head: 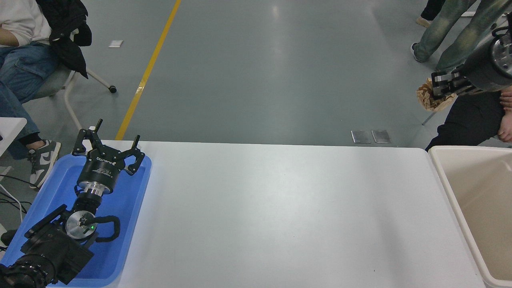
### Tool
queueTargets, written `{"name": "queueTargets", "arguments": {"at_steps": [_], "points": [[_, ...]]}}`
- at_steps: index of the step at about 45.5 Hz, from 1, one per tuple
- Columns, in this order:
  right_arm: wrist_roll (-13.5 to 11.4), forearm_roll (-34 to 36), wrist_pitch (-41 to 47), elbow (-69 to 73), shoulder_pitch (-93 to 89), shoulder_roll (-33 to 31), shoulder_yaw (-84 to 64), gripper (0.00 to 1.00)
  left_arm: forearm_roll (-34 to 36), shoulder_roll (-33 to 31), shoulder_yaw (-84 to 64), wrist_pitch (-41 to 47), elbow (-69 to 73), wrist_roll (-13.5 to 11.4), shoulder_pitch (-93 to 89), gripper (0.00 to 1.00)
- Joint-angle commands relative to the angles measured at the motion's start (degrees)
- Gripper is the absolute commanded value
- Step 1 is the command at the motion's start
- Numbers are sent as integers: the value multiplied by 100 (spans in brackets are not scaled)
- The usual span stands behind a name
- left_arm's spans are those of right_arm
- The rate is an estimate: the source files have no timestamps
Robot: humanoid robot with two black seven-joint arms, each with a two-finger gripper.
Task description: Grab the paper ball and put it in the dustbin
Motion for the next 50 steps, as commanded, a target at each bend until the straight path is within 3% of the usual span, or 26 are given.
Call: {"name": "queueTargets", "arguments": {"at_steps": [1,17,37,50], "points": [[-1,0,12,8,-10,-10,-7,0,0,0,5,0,1,0,0,100],[-10,-229,-366,-791,-1028,-36,-59,0,0,0,-4,0,1,0,0,100],[8,-18,-946,-4983,-4913,-98,985,0,0,0,-4,0,1,0,0,100],[8,307,-2624,-5643,-6654,192,1628,0,0,0,-4,0,-8,0,0,100]]}}
